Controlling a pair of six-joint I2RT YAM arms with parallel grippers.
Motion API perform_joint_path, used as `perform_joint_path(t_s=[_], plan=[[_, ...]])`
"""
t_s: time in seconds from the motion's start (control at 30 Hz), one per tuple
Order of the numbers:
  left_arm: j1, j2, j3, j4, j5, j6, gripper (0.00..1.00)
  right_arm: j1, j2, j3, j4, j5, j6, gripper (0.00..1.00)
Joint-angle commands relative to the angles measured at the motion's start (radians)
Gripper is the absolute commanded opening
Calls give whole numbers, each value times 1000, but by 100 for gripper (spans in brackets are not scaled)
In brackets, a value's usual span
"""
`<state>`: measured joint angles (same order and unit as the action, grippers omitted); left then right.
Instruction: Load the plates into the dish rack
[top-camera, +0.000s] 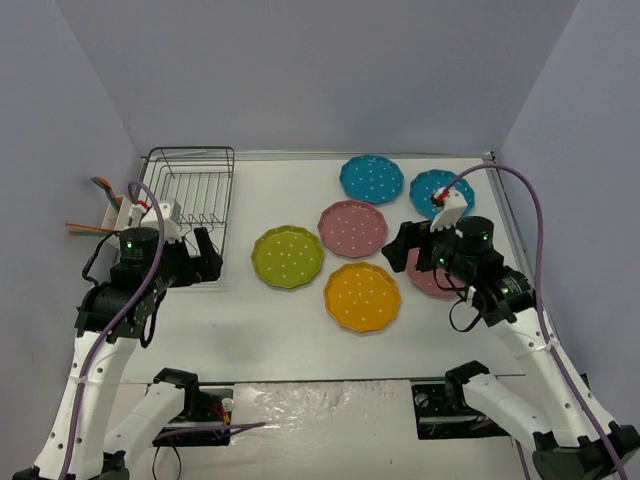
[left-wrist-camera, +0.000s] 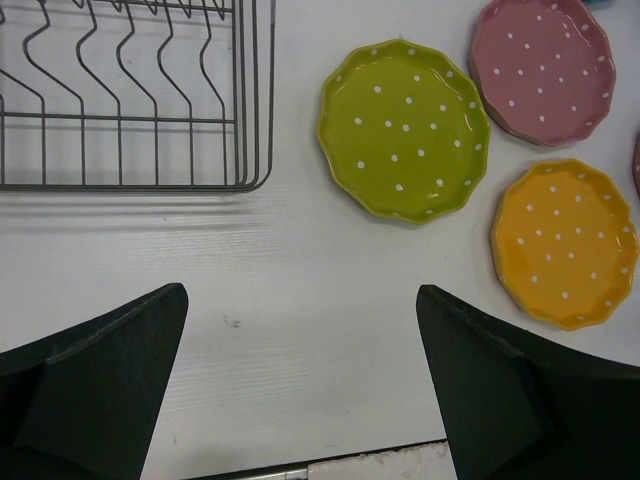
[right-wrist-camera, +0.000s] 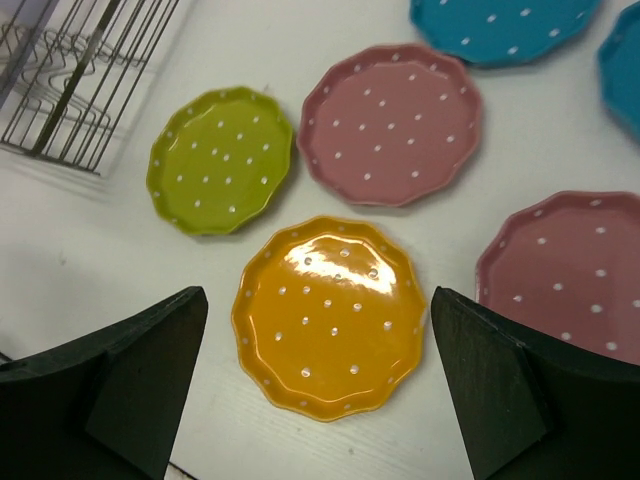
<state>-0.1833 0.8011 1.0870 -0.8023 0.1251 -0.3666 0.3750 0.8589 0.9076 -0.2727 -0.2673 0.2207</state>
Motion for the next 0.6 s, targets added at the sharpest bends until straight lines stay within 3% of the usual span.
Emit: perform_joint_path(t_s=[0.0, 0.23, 0.57], plan=[[-10, 63, 64, 87, 66, -61, 97, 181, 72, -61, 86, 140, 27, 91], [-26, 116, 53, 103, 84, -86, 97, 431, 217, -171, 165, 341, 63, 88], [-95, 170, 27, 135, 85, -146, 97, 630, 461, -200, 259, 416, 104, 67]])
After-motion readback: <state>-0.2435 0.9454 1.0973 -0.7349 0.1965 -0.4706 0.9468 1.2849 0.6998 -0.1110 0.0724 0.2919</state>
